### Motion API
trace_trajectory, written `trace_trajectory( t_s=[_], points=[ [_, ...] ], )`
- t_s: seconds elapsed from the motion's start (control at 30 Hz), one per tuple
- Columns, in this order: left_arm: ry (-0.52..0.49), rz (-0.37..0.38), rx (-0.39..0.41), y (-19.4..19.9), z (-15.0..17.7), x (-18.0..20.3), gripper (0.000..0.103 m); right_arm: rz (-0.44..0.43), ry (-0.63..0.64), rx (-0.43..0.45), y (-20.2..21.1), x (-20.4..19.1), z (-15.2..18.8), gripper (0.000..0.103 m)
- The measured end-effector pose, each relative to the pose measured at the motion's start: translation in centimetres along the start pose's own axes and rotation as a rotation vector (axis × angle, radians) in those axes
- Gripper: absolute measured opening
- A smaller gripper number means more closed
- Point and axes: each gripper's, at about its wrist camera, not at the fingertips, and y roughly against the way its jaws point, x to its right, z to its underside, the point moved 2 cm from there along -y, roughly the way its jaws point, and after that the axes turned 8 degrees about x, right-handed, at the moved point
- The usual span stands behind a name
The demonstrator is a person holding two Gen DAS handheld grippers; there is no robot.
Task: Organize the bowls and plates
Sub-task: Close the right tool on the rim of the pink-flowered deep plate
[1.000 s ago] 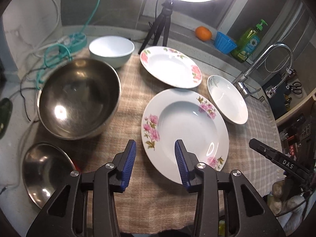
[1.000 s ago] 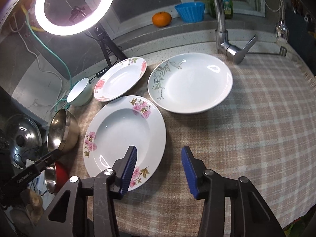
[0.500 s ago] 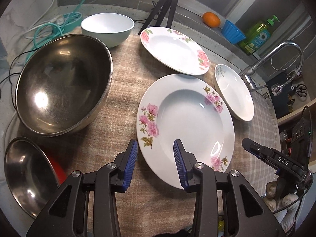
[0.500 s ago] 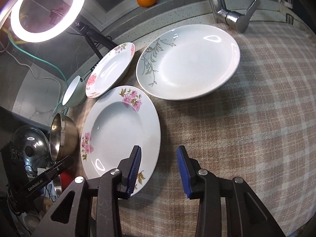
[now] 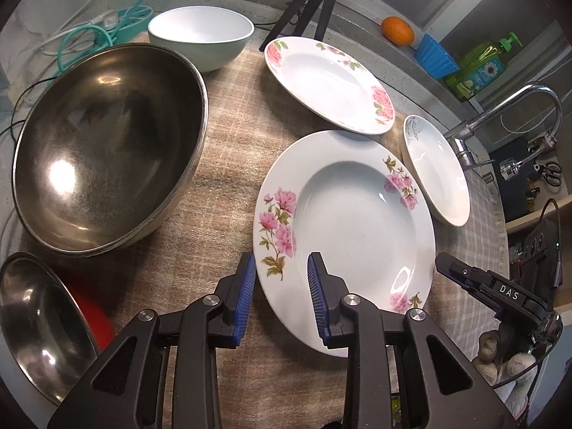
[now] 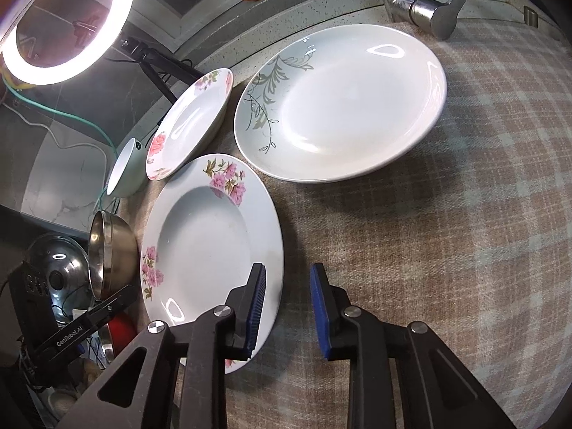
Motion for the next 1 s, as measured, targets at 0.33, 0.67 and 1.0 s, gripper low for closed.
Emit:
trace_trajectory(
  t_s=[0.33,0.67,1.0],
  points=[
    [0.028,-0.013,-0.032,-1.6,-0.5,-0.8,0.028,-0.023,-0.035,-0.023,-0.8,0.3,-0.4,0.022],
    [0.026,-0.017,-0.048,-2.6,-0.8,-0.8,0.028,-0.041,-0.028,-0.041,-1.9,-0.3,-0.9,0.021],
    [0.022,-0.014,-0.054,-2.9,-0.9,-0.6,0.023,-0.054,0.004,-0.063,-2.4,-1.0,-1.3,0.016]
  ],
)
